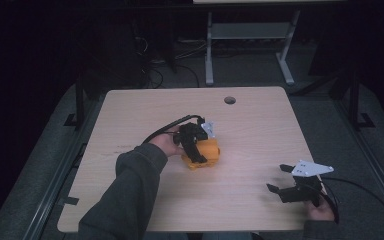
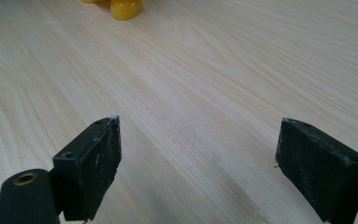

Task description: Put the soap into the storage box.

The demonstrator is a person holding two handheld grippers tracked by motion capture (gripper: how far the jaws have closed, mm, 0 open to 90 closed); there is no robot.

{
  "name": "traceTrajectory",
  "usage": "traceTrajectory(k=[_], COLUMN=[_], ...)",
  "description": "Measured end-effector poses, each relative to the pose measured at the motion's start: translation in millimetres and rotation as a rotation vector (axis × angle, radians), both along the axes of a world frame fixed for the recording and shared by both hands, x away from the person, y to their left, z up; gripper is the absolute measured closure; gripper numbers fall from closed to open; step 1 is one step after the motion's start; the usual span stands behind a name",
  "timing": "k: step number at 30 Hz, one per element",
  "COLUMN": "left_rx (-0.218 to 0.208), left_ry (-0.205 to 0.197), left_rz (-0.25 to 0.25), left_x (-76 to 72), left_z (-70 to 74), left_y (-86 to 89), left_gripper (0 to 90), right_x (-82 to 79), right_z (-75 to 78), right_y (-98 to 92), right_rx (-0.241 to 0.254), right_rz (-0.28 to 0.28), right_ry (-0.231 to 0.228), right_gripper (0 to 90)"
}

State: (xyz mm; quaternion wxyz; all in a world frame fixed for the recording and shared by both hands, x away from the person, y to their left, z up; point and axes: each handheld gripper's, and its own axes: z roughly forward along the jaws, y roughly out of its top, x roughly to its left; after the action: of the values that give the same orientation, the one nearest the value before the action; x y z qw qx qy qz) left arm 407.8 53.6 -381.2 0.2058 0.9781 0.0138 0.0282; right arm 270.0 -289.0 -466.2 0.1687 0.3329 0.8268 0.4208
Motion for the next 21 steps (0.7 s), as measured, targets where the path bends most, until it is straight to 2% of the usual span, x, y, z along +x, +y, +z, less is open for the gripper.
traceTrajectory(k=[3,9,21], left_rx=[0.005,0.032,0.024], left_ry=[-0.016,0.010,0.021], left_rz=[0.005,-0.005,0.023], left_x=[1.5,3.2,4.7], left_z=[-1.0,-7.1,-7.0], left_y=[0.6,1.2,1.4], left_gripper=[20.7,20.5,20.0], right_x=[-0.1,-0.1,-0.2], right_z=[0.1,0.3,0.3], right_y=[-0.6,-0.3,0.6], right_rx=[-0.001,-0.001,-0.004], right_rz=[-0.003,0.002,0.007], right_ry=[0.000,-0.003,0.000], right_gripper=[13.7,13.7,13.7])
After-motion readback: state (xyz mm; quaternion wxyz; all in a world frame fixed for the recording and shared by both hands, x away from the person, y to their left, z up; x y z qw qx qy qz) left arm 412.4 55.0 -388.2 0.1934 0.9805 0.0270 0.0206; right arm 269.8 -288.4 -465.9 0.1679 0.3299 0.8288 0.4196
